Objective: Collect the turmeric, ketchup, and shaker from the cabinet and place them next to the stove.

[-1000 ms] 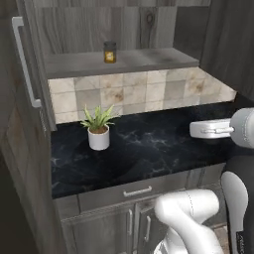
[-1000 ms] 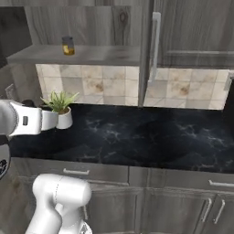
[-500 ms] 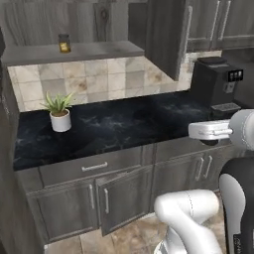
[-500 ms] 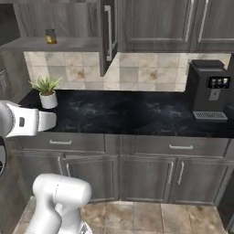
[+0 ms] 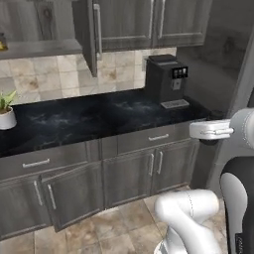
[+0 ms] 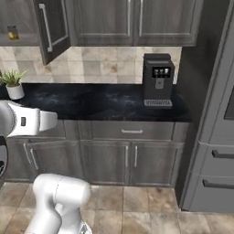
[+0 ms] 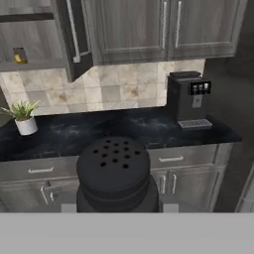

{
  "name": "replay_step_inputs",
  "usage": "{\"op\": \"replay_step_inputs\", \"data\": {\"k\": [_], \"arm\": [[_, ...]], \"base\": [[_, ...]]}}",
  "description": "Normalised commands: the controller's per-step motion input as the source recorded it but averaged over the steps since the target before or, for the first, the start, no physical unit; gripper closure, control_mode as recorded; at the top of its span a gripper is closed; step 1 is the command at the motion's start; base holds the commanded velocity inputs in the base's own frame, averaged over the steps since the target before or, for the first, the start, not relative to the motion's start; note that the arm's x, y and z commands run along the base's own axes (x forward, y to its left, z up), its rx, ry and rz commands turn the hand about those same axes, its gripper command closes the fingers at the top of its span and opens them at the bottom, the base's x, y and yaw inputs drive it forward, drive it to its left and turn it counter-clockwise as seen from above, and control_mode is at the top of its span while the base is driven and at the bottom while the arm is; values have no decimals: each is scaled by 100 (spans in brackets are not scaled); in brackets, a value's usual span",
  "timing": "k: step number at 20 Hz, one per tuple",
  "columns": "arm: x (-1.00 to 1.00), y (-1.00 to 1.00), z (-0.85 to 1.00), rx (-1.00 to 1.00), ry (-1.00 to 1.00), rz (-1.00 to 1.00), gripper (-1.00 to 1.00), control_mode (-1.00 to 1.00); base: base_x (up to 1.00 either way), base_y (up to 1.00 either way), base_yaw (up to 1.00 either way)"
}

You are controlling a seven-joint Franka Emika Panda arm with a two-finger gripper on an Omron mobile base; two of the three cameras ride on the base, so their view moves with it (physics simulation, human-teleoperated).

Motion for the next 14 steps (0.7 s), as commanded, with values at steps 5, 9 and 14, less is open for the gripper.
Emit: {"op": "replay_step_inputs", "data": {"k": [5, 9, 14], "arm": [[0, 0, 0, 0, 0, 0, 100, 100], [0, 0, 0, 0, 0, 0, 100, 100], [0, 0, 0, 0, 0, 0, 100, 100]], "base": [[-38, -100, -3], [-23, -100, -1], [-13, -100, 0]]}}
